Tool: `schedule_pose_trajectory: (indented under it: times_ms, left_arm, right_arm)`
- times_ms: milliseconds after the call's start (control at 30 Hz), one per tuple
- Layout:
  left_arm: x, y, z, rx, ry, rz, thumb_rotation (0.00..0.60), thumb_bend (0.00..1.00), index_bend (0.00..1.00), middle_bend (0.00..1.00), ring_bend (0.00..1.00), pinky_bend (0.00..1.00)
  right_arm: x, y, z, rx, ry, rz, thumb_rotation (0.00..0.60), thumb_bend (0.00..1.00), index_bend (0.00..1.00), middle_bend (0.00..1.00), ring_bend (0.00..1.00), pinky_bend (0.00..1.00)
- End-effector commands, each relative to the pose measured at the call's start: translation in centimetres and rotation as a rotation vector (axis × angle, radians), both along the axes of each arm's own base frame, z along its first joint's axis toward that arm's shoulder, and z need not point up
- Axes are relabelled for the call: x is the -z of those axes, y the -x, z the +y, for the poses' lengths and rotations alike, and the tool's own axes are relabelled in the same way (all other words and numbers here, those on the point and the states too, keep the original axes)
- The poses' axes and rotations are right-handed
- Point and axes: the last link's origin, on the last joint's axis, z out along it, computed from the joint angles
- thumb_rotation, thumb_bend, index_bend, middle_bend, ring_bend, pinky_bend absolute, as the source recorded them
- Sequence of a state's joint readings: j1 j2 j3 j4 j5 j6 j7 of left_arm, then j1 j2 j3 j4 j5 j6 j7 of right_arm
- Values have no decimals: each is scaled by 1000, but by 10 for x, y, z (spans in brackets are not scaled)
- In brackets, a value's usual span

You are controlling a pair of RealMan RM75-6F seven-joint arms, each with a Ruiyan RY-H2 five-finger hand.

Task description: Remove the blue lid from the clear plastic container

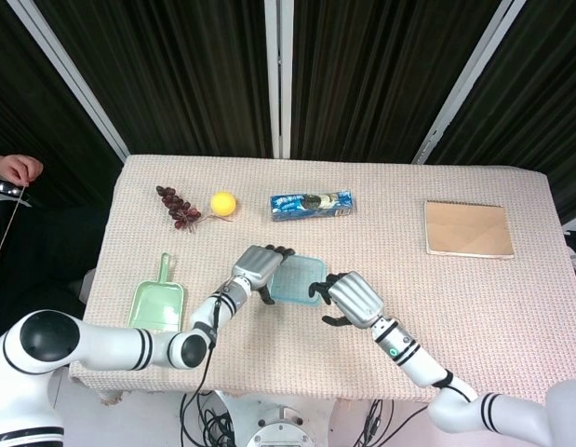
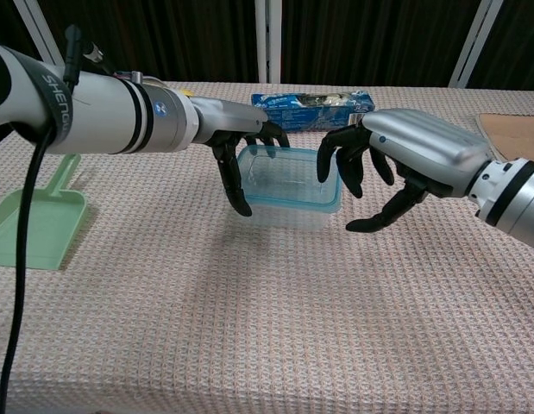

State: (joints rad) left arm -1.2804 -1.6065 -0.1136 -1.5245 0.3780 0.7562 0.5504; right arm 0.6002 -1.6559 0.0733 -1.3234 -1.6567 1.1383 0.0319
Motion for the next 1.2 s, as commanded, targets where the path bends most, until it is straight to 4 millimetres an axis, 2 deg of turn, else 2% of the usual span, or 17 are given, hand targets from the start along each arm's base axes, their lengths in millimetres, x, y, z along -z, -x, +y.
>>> schedule_pose_trajectory:
  times_ms: [33,700,1200]
  left_arm:
    - [0,0,-1,2,0,1,600,42,211,267,169,322]
    - [0,-3,-3,15,9,-6,600,41,208,266,169,322]
    - [1,-1,-5,29,-5,5,600,41,208,267,169,321]
  right_arm:
    - [8,-5,-4,-30,45,14,600,25,473,656,549,704]
    - [18,-5,-5,-30,62,28,600,23,487,684,578,741]
    - [15,-13,-8,-35,82,-14,600,24,495,688,583,762]
